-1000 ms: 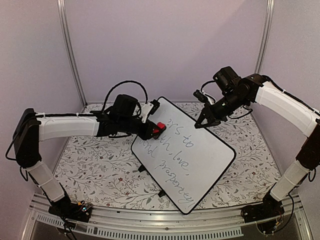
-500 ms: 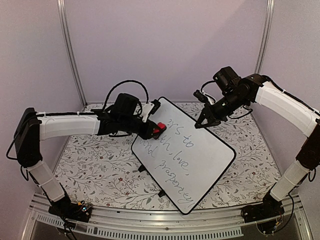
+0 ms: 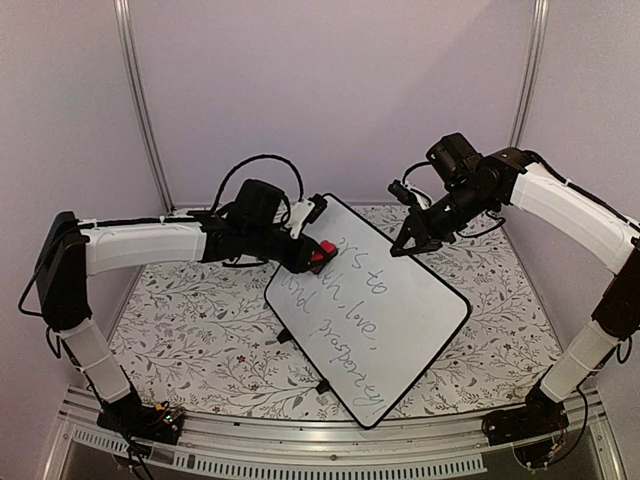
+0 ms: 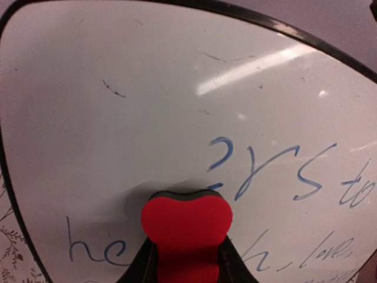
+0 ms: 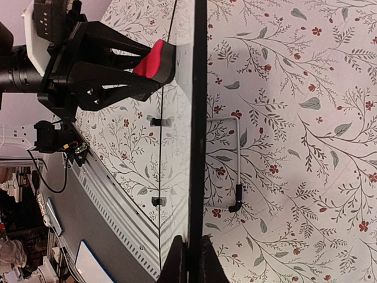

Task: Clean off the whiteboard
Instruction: Erase the center of the whiteboard.

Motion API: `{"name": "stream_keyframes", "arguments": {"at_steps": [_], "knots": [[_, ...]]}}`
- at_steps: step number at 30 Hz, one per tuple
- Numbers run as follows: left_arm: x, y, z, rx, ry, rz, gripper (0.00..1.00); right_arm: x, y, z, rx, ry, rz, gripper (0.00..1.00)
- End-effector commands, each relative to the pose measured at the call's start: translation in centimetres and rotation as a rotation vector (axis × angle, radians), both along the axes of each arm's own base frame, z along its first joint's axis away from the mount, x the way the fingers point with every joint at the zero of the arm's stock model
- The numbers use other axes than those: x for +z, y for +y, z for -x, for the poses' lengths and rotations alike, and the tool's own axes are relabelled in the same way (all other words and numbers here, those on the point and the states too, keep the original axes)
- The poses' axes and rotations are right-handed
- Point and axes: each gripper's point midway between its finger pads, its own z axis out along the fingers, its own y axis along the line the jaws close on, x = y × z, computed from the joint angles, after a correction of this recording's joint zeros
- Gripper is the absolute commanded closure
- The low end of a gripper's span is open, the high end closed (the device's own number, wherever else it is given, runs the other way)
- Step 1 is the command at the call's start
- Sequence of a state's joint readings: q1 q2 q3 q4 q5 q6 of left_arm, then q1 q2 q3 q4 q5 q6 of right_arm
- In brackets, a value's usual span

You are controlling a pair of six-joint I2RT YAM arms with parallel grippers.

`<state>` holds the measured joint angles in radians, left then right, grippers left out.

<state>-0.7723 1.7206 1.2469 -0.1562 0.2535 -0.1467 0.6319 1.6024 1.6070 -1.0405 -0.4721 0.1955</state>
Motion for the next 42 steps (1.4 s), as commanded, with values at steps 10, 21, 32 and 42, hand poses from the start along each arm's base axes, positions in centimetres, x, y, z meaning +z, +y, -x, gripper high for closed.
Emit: {"name": "stream_keyframes", "arguments": {"at_steps": [10,21,32,42], "knots": [[0.1,-2.5,-0.3,-0.054,-0.016,0.001,1.00,2.2,2.3,1.5,0.158,-0.090,-0.099,1.00],[1.4,-3.4,-1.0,-0.060,-0.041,0.012,1.00,2.2,2.3,1.5,0.158,-0.091,-0.100,1.00],[0.1,-2.8,-0.3,-0.053,-0.019,-0.012,1.00,2.1,2.2,1.5,0.156,-0.088,-0.097,1.00],[-3.1,-0.1,1.8,-0.016,0.030,-0.058,1.00,2.0,2.3,1.4,0.156,-0.085,-0.095,1.00]]}}
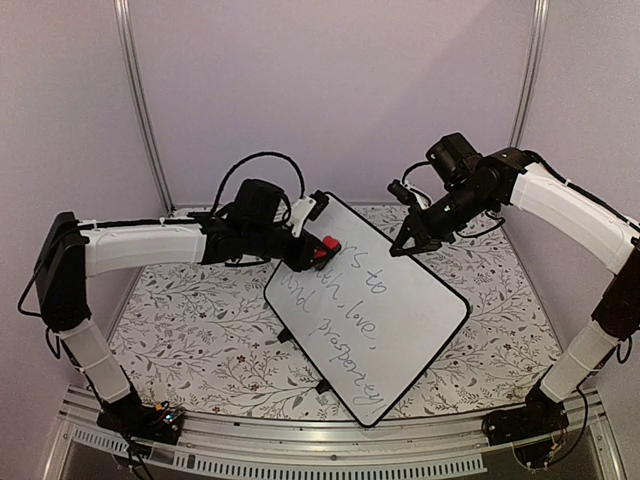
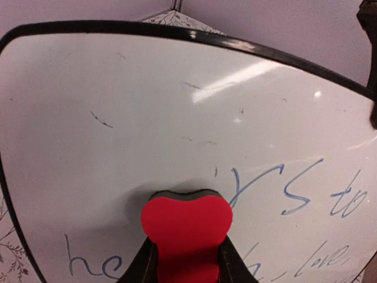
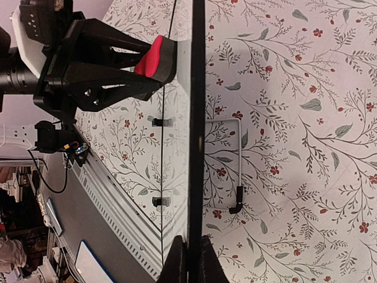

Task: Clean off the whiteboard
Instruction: Erase the center of the whiteboard.

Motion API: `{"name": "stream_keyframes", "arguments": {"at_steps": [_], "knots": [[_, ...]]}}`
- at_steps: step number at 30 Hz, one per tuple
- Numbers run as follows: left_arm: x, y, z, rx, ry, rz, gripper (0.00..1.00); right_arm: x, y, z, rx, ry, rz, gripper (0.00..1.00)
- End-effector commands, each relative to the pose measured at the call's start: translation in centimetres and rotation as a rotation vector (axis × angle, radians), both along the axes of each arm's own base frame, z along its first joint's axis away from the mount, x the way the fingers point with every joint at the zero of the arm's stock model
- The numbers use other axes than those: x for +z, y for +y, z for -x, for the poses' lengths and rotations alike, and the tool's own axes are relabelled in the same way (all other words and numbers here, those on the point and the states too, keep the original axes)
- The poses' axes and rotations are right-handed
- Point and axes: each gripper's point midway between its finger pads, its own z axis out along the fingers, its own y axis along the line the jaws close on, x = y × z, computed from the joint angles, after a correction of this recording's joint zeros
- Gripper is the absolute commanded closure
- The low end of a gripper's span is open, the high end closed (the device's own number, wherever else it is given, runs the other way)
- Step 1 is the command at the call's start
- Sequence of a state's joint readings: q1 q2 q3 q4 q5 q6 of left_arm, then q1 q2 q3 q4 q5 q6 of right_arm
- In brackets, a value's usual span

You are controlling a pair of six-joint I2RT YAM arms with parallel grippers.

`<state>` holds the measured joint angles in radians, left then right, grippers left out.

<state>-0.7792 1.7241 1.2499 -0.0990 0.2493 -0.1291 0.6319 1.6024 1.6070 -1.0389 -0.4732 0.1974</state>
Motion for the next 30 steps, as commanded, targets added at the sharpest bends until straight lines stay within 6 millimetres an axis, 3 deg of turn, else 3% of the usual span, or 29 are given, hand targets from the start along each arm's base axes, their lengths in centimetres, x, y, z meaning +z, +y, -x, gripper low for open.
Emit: {"name": "stream_keyframes", "arguments": {"at_steps": [1,11,21,30], "knots": [[-4.4,0.9,2.4,-0.001,0.086,-0.093,1.00,1.9,2.3,1.4,0.156,-0.085,-0.093,1.00],[-5.2,1.9,3.2,0.014,0.104,-0.093,1.00,1.9,2.4,1.4,0.156,-0.083,-0.093,1.00],[-2.4,-0.4,1.7,-0.022,0.046,-0.051,1.00,1.9,2.4,1.3,0.156,-0.080,-0.093,1.00],[-1.5,-1.4,1.2,-0.038,0.030,-0.035,1.00,1.9,2.4,1.4,0.157,-0.079,-0.093,1.00]]}}
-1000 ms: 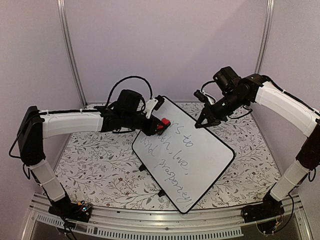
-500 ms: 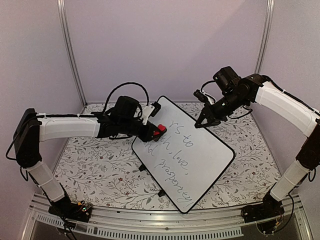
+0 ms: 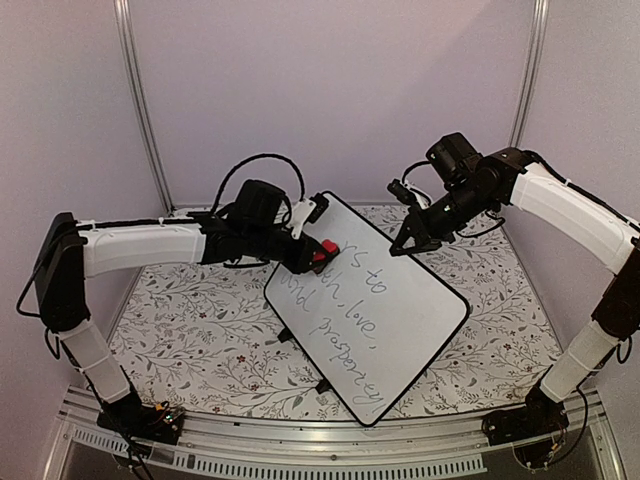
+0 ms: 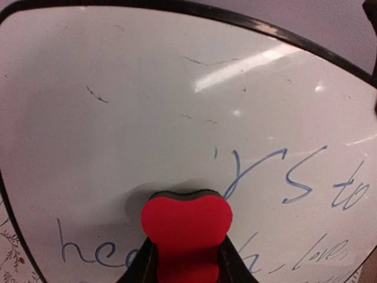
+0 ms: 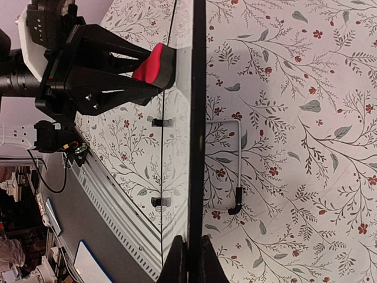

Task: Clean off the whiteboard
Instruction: Erase the center of the whiteboard.

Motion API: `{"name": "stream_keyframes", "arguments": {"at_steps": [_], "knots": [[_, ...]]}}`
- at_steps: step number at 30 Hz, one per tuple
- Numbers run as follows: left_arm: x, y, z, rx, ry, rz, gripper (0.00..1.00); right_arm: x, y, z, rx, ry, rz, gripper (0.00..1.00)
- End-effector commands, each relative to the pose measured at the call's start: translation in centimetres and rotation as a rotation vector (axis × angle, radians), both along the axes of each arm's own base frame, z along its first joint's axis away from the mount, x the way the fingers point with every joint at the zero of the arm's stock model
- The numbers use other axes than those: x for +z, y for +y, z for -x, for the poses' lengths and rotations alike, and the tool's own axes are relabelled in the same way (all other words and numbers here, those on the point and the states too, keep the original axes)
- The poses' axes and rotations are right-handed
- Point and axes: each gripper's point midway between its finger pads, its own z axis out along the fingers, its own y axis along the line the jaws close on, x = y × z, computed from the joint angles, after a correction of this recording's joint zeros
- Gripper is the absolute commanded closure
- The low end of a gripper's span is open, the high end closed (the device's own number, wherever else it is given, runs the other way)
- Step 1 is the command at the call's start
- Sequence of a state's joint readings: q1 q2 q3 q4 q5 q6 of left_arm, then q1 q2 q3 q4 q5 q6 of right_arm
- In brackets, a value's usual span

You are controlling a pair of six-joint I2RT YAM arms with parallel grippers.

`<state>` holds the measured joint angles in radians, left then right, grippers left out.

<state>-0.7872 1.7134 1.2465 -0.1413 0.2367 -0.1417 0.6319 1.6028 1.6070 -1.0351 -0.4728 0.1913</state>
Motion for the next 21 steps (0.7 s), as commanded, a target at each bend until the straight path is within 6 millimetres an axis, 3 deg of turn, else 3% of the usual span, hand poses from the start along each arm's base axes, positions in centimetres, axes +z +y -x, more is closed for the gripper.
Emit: {"name": "stream_keyframes", "arguments": {"at_steps": [1,21], "knots": [[-0.9,-1.9,0.5,-0.049,-0.001,-0.008,1.00,1.8,2.4,1.4,0.153,-0.071,-0.091,1.00],[1.2,-3.6,-0.3,-0.068,-0.043,0.005,1.00,1.9,2.4,1.5,0.150,-0.074,-0.092,1.00]]}}
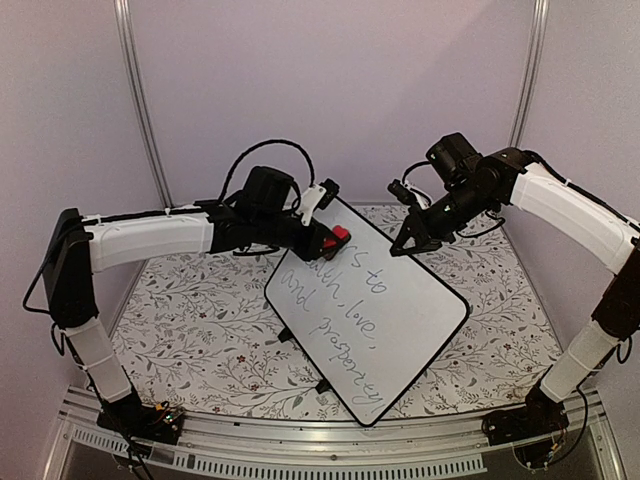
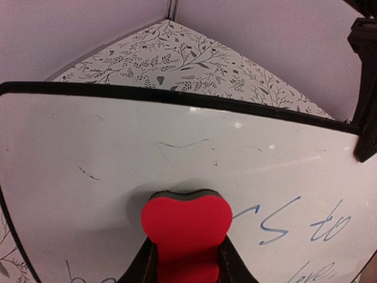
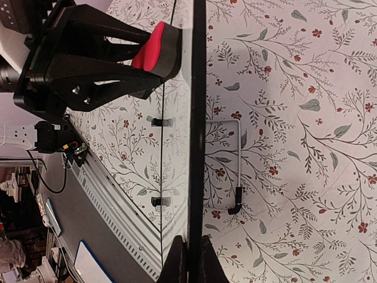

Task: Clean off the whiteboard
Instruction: Erase the center of the whiteboard.

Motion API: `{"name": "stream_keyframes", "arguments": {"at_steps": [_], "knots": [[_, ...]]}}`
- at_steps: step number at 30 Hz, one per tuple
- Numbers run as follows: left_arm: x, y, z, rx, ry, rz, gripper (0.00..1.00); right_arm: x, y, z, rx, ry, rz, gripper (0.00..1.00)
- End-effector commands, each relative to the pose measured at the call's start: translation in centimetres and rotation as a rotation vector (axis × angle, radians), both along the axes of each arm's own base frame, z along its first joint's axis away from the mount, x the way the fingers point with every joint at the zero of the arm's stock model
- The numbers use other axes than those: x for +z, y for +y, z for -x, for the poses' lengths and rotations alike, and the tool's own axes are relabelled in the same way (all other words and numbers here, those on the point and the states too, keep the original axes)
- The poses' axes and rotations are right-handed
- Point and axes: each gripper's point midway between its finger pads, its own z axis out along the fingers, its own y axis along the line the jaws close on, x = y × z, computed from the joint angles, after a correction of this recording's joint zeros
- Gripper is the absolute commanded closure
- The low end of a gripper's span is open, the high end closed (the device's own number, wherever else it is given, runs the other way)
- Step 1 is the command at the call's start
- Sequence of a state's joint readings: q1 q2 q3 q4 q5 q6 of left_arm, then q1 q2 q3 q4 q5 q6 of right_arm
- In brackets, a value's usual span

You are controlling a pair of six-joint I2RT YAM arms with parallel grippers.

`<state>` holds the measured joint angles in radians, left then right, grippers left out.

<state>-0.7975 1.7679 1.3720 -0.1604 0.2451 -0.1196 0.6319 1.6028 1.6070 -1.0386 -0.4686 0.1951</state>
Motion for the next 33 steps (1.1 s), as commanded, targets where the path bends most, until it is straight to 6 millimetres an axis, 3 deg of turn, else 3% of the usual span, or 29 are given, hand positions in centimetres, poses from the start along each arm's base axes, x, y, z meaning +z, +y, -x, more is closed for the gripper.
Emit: {"name": "stream_keyframes", "arguments": {"at_steps": [1,21,27,33], "knots": [[-1.5,-1.3,1.0,-0.038,0.010,-0.029,1.00,2.0,2.5,1.4,0.156,-0.078,-0.096,1.00],[-6.4,2.3,5.0,-0.018,0.105,-0.098,1.00,2.1,2.6,1.5,0.159,-0.078,-0.100,1.00],[-7.1,3.1,5.3,-0.005,0.109,-0.118,1.00,2.1,2.6,1.5,0.161,-0.076,-0.101,1.00],[-6.5,2.7,5.0,-0.007,0.096,-0.109,1.00,2.0,2.7,1.7,0.166,-0.076,-0.100,1.00]]}}
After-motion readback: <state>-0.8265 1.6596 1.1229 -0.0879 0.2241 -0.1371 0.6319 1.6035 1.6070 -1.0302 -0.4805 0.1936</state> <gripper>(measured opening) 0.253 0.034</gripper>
